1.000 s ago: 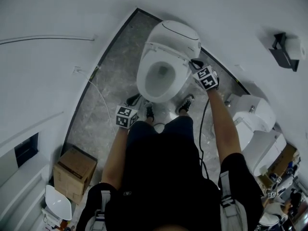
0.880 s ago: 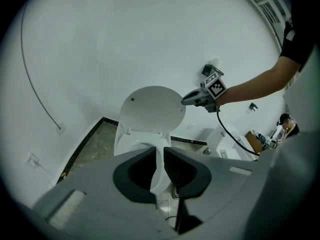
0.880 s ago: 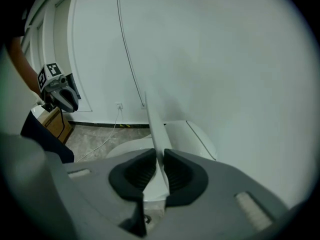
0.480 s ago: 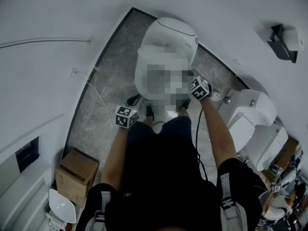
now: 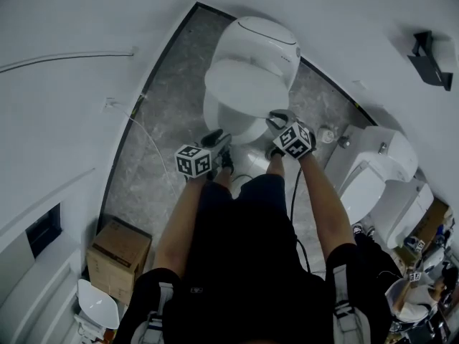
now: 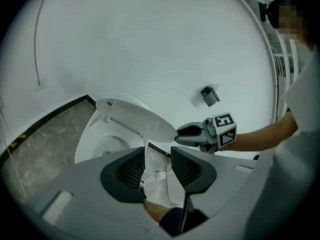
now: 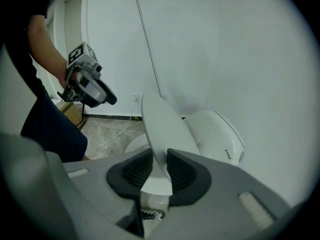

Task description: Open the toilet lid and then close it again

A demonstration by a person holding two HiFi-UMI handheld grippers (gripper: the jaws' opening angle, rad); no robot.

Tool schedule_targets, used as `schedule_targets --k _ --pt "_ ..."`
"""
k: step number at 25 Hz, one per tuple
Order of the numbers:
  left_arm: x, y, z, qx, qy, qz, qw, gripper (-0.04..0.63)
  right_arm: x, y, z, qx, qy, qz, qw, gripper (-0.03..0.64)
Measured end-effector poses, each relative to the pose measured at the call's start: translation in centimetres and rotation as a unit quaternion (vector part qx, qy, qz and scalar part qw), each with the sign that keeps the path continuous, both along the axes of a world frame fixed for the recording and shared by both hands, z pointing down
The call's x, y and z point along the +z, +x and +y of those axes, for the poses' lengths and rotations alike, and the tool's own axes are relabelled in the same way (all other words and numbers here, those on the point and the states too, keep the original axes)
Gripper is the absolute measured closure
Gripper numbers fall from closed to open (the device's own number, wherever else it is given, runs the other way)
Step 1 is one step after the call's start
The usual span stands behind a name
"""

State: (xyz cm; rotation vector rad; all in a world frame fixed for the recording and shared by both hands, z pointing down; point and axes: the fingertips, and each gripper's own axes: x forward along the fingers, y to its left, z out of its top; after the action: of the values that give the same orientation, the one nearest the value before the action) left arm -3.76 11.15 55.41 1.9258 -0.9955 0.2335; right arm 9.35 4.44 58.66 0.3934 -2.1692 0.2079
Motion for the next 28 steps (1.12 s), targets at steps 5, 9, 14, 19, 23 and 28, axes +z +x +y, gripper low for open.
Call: schedule_targets --k 5,9,14,19,23,28 --pt "1.1 -1.3 -2.2 -0.077 -0.021 0.082 0.9935 0.423 1.2 -0.5 1.4 0.017 -0.008 -0.005 1.0 0.515" --pt "2.0 -2.2 -3.6 -0.109 -0.029 0.084 0.9901 0.423 2.1 -0.7 2.8 0.021 -0.026 -0.009 0.999 0.505" --pt "4.0 -2.2 -4.1 -0.102 -0.044 0.055 0.9923 0.423 2.9 -0.9 3.8 0.019 -0.04 -0.019 0.999 0.497" --pt "5.2 -2.3 -3.5 -0.119 -0.059 0.065 0.989 0.413 3.5 -0.9 4.3 0.023 -0.067 -0.051 0.996 0.483" --pt "5.8 -2.6 -2.6 -0.148 -0.062 0.087 0.9832 0.413 4.6 -1.3 5.4 0.011 -0.085 -0.046 0.995 0.482" --pt "7.6 -2.7 -1.6 -0.16 -0.088 0.085 0.9795 0.413 6.0 -1.6 6.8 0.001 -0.104 -0.04 0.994 0.479"
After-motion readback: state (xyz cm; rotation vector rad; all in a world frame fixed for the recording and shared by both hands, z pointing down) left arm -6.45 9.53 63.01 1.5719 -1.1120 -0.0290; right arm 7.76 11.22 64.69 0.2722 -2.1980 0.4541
